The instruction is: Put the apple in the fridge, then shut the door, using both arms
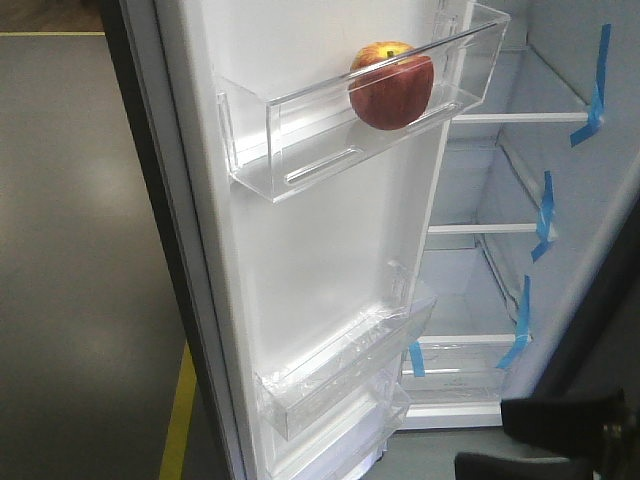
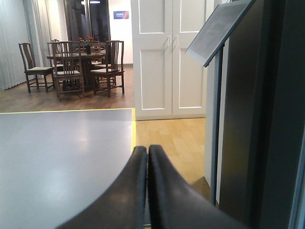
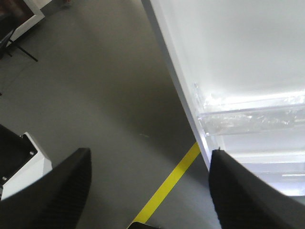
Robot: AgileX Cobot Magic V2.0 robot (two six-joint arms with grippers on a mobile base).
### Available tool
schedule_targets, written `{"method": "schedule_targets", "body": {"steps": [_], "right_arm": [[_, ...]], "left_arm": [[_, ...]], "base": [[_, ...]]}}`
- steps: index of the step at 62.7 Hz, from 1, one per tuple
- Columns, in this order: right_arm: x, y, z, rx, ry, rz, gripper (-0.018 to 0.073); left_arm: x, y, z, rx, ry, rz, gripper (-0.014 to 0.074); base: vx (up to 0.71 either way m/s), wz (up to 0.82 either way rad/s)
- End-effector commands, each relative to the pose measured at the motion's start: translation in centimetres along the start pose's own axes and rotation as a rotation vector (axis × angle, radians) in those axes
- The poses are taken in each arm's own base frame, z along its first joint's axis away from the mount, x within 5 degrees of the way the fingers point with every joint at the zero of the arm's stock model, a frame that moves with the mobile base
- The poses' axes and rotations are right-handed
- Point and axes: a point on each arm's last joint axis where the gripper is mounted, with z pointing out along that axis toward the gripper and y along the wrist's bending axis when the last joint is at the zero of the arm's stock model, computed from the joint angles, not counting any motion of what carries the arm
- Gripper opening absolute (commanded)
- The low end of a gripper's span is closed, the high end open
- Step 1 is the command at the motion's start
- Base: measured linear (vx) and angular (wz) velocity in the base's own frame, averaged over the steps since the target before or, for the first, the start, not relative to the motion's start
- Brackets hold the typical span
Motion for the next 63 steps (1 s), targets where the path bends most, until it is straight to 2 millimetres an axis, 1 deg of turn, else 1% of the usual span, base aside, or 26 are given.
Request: {"method": "schedule_targets", "body": {"steps": [1, 10, 21, 30, 51, 57, 63], "right_arm": [[0.9, 0.4, -0.5, -0.014, -0.054, 0.053, 0.0498], [3.5, 0.7, -0.6, -0.03, -0.033, 0.076, 0.0498], [5.7, 0.9, -0.7, -0.046, -0.024, 0.08, 0.0498], [5.9, 1.4, -1.1, -0.069, -0.042, 0.07, 0.0498], [6.8, 2.1, -1.2, -0.144, 0.062, 0.064, 0.0498], [6.9, 2.1, -1.2, -0.148, 0.069, 0.064, 0.0498], [6.9, 2.1, -1.2, -0.148, 0.069, 0.064, 0.0498]], "left_arm": [[0.0, 0.0, -0.1, 0.001, -0.066, -0.011, -0.0006], [0.0, 0.0, -0.1, 0.001, -0.066, -0.011, -0.0006], [0.0, 0.0, -0.1, 0.001, -0.066, -0.011, -0.0006], [0.0, 0.0, -0.1, 0.001, -0.066, -0.011, -0.0006], [-0.1, 0.0, -0.1, 0.001, -0.071, -0.022, -0.0006], [-0.2, 0.0, -0.1, 0.004, -0.082, -0.134, -0.0006], [-0.8, 0.1, -0.2, 0.011, -0.152, -0.231, -0.0006]], "base": [[0.0, 0.0], [0.0, 0.0], [0.0, 0.0], [0.0, 0.0], [0.0, 0.0], [0.0, 0.0], [0.0, 0.0]]}}
